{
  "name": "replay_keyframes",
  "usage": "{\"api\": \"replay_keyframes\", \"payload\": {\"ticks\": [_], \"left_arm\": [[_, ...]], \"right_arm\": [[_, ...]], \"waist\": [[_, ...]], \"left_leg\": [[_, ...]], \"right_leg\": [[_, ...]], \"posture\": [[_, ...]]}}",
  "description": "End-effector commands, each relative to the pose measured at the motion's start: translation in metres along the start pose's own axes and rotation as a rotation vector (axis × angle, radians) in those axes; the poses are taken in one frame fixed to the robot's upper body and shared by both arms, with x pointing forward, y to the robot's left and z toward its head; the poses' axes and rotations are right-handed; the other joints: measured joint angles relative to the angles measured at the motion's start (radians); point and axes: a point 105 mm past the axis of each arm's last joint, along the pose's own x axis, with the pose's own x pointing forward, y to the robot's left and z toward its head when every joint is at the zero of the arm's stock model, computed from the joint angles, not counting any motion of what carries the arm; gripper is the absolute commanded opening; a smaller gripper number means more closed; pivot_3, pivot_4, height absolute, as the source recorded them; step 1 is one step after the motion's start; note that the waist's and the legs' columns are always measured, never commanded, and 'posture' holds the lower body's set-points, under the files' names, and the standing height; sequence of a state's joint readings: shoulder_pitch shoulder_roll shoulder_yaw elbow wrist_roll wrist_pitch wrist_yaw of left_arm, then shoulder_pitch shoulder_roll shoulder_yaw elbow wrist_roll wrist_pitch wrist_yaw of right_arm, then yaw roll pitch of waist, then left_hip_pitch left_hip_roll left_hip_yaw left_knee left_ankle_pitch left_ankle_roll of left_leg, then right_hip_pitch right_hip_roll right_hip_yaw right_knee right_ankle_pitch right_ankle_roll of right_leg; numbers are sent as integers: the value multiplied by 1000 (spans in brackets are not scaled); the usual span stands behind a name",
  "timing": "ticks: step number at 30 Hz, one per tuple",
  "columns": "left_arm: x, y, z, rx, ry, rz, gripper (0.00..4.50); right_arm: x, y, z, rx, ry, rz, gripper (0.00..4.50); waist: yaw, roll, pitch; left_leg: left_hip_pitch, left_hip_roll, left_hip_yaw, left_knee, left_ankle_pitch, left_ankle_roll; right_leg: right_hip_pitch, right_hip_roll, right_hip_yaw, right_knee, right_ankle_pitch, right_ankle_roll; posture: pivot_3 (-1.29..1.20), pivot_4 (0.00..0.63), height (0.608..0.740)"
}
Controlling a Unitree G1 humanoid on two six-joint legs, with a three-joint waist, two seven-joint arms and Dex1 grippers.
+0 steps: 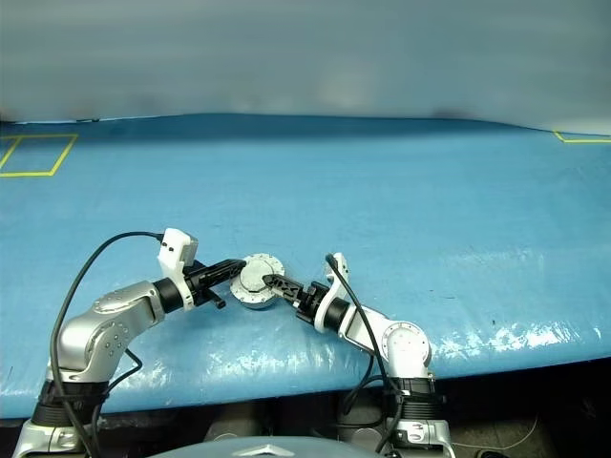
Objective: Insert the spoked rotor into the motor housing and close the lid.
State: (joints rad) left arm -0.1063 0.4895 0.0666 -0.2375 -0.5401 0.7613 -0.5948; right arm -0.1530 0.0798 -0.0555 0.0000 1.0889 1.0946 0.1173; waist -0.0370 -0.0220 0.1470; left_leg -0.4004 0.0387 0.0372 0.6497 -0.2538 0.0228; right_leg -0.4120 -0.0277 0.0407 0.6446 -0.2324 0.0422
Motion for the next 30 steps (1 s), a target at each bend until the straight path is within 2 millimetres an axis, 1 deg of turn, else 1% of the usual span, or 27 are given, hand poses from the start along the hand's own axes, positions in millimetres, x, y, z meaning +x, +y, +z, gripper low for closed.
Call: {"api": "replay_keyframes", "payload": {"ticks": [1,3,6,7,8,15,18,20,22,24,26,28,29,30], "left_arm": [[2,-8,-6,4,30,-27,0],[3,-7,-6,3,31,-28,0],[3,-8,-7,3,33,-29,0],[3,-8,-7,3,34,-29,0],[3,-7,-7,3,34,-29,0],[3,-9,-4,4,23,-43,0],[1,-5,5,-47,-37,-21,606],[-5,-1,14,-78,-97,6,1190],[-14,2,27,-139,-193,29,1901],[-23,3,35,-207,-270,42,2566],[-34,6,37,-308,-342,58,3232],[-43,6,32,-423,-395,63,3982],[-48,6,29,-488,-428,58,4287],[-51,5,25,-550,-457,60,4500]], "right_arm": [[21,15,-23,92,54,66,2854],[21,14,-23,96,57,66,2170],[20,13,-23,106,55,66,1409],[19,13,-23,107,55,66,1265],[19,13,-23,109,55,65,1194],[17,10,-22,109,46,48,1188],[16,10,-21,110,33,44,1188],[14,11,-19,114,19,47,1188],[11,12,-15,118,-1,56,1188],[8,15,-11,120,-22,71,1188],[6,20,-5,117,-51,91,1187],[5,26,2,111,-82,107,1187],[4,28,7,109,-99,117,1187],[4,30,11,107,-113,124,1187]], "waist": [[0,0,0],[0,0,0],[0,1,0],[0,2,0],[0,2,0],[0,2,0],[0,2,0],[0,2,0],[0,2,0],[-1,2,0],[0,2,0],[0,2,0],[0,2,0],[0,2,0]], "left_leg": [[0,0,0,0,0,0],[0,0,0,0,0,0],[0,0,0,0,0,0],[0,0,0,0,0,0],[0,0,0,0,0,0],[0,0,0,1,0,0],[0,0,0,1,0,0],[-1,0,0,1,0,0],[-1,0,0,1,0,0],[-3,0,0,1,0,0],[-6,0,-1,1,0,0],[-8,0,-2,1,0,0],[-9,0,-3,2,0,0],[-11,0,-3,2,0,1]], "right_leg": [[0,0,0,0,0,1],[0,0,0,0,2,4],[0,0,0,0,2,4],[0,0,0,0,2,4],[0,0,0,0,2,4],[0,0,0,0,2,3],[0,0,0,0,2,4],[0,0,0,-1,2,4],[-1,0,1,-1,3,5],[-2,0,0,-1,4,7],[-4,0,0,-1,4,7],[-5,0,-1,-1,5,8],[-6,0,-1,-1,5,8],[-7,0,-2,-2,5,9]], "posture": [[0,150,740],[0,150,740],[0,150,740],[0,150,740],[0,150,740],[0,150,740],[0,150,740],[0,150,740],[0,150,740],[0,150,740],[0,150,740],[0,150,740],[0,150,740],[0,150,740]]}}
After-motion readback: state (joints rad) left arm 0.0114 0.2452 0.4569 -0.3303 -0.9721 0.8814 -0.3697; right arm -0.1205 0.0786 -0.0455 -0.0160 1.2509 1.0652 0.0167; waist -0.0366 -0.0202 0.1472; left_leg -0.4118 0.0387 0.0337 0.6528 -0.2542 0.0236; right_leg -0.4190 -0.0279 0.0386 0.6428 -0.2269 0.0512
